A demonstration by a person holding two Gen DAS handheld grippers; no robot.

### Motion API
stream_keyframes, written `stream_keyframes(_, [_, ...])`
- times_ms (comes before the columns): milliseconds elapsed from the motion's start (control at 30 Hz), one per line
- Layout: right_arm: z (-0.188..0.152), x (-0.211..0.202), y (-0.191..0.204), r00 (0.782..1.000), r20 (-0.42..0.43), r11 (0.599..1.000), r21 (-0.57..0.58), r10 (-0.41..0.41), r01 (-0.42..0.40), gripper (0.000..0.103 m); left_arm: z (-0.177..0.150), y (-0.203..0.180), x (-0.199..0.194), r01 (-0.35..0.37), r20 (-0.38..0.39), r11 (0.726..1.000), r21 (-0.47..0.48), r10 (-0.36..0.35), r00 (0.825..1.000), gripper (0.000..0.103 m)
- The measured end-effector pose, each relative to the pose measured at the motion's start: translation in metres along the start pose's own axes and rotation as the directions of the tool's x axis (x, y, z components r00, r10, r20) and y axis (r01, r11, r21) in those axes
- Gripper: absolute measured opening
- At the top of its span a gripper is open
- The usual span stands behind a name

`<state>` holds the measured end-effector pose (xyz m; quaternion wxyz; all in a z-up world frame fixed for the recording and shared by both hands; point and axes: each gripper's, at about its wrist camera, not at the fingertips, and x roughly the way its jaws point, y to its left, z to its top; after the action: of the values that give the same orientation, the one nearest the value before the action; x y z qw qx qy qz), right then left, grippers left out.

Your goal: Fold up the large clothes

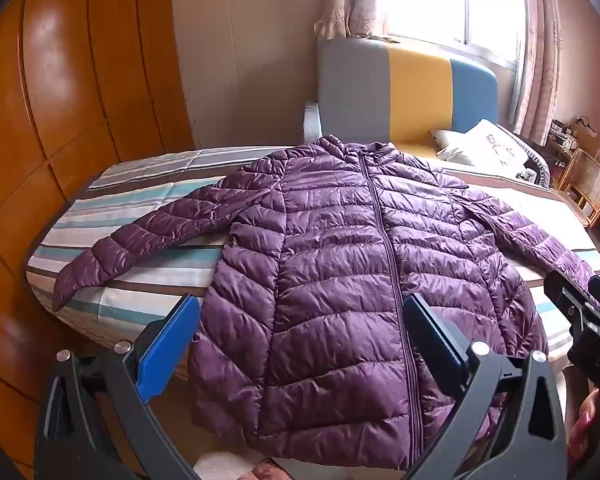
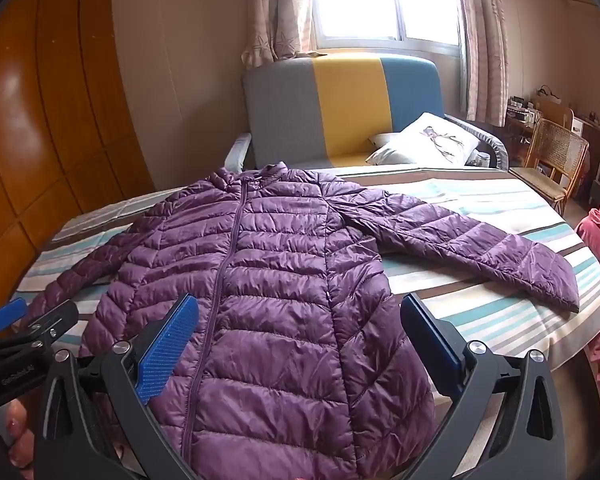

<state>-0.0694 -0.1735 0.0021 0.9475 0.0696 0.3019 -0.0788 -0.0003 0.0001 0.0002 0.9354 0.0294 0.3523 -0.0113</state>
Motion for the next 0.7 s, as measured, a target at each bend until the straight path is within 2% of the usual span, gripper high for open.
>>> stream_keyframes(700, [0.0005,0.0013,0.0007,1.000,-0.003,1.000,0.002,0.008,-0.008,0.100,0.0047,0.0010,-0.0031,0.009,0.008,1.000,0.002,-0.009,1.000,0.101])
